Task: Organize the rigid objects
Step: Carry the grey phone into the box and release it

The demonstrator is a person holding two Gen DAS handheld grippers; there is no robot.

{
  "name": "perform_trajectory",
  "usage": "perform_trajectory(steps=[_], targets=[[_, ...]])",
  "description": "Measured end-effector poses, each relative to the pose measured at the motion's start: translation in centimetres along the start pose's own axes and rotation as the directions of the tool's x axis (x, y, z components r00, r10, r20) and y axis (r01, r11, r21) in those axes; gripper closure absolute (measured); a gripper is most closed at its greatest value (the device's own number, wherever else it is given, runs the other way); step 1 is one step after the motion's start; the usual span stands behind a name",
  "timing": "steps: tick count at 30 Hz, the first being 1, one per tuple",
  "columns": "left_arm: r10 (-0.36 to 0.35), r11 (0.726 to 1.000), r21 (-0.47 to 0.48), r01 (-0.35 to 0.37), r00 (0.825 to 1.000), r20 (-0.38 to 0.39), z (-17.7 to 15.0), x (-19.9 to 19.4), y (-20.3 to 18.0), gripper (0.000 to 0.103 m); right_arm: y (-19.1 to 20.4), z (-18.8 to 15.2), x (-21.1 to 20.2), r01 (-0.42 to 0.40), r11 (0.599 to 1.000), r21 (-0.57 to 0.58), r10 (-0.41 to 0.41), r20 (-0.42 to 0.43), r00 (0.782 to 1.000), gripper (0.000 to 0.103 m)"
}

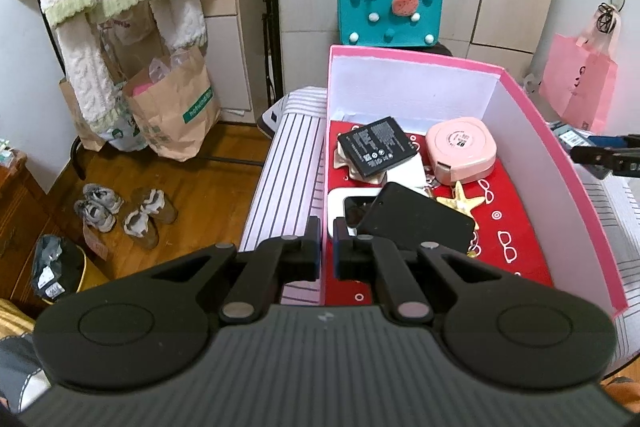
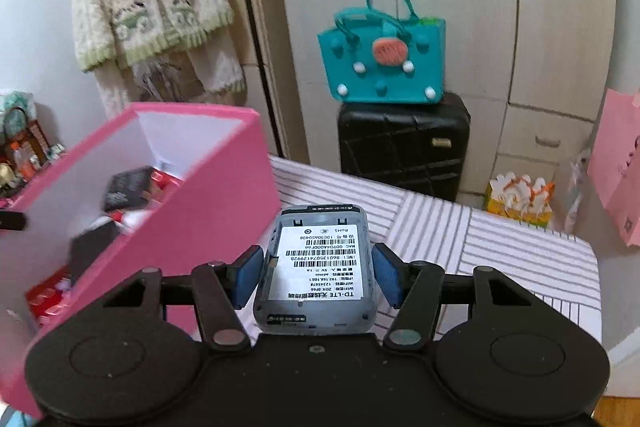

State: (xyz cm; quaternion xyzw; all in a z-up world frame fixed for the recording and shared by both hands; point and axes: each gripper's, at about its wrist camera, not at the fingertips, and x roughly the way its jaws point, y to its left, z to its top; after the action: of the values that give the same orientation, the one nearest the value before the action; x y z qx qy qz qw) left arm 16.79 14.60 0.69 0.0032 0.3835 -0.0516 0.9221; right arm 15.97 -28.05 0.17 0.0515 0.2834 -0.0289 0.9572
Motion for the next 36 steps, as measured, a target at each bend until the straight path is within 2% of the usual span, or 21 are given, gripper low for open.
perform_trajectory(steps=[4, 6, 8, 10, 14, 15, 23, 26, 28, 33, 36], targets=[[-0.021, 1.000, -0.001, 0.021, 1.000, 0.006, 0.0, -0.3, 0.3, 0.097, 2.5, 1.0, -3.3, -0.037, 0.999, -0.031, 0.038, 0.060, 0.997, 0.038], [-0.027, 1.000, 0.002, 0.027, 1.000, 0.013, -0.1, -0.5, 0.4, 0.097, 4.2, 1.4, -5.0, -0.082, 0.995, -0.057, 0.087, 0.086, 0.993, 0.038], [-0.032, 0.999, 0.009, 0.032, 0.999, 0.031, -0.1, -0.8, 0.5, 0.098, 6.2, 1.8, -6.1, -0.139, 0.987, -0.082, 0.146, 0.088, 0.985, 0.038], [-0.035, 0.999, 0.018, 0.034, 0.998, 0.046, -0.2, -1.0, 0.4, 0.098, 8.3, 1.9, -6.5, -0.154, 0.980, -0.128, 0.165, 0.076, 0.983, 0.039], [-0.047, 0.999, 0.020, 0.046, 0.997, 0.056, -0.6, -1.0, 0.6, 0.097, 12.9, 1.6, -5.5, -0.020, 0.950, -0.312, 0.045, 0.072, 0.996, 0.038], [-0.051, 0.999, 0.017, 0.050, 0.997, 0.057, -0.7, -1.0, 0.7, 0.098, 13.7, 1.7, -4.8, -0.010, 0.940, -0.342, 0.032, 0.059, 0.998, 0.039], [-0.069, 0.998, 0.003, 0.069, 0.995, 0.067, -1.2, -1.5, 1.1, 0.098, 16.5, 2.4, 1.7, 0.022, 0.868, -0.495, -0.068, -0.075, 0.995, 0.039], [-0.074, 0.997, -0.001, 0.074, 0.995, 0.071, -1.1, -1.7, 1.2, 0.098, 17.0, 1.4, 2.4, 0.035, 0.842, -0.538, -0.104, -0.097, 0.990, 0.039], [-0.075, 0.997, 0.001, 0.075, 0.995, 0.071, -1.0, -1.8, 1.2, 0.097, 17.2, 1.0, 2.6, 0.020, 0.831, -0.556, -0.100, -0.114, 0.988, 0.039], [-0.070, 0.998, 0.007, 0.070, 0.995, 0.072, -1.0, -1.8, 1.1, 0.097, 17.8, 0.7, 2.8, -0.016, 0.830, -0.558, -0.077, -0.143, 0.987, 0.040], [-0.068, 0.998, -0.002, 0.068, 0.995, 0.073, -1.0, -1.9, 1.2, 0.097, 17.0, 1.1, 2.3, -0.015, 0.864, -0.503, -0.053, -0.121, 0.991, 0.039]])
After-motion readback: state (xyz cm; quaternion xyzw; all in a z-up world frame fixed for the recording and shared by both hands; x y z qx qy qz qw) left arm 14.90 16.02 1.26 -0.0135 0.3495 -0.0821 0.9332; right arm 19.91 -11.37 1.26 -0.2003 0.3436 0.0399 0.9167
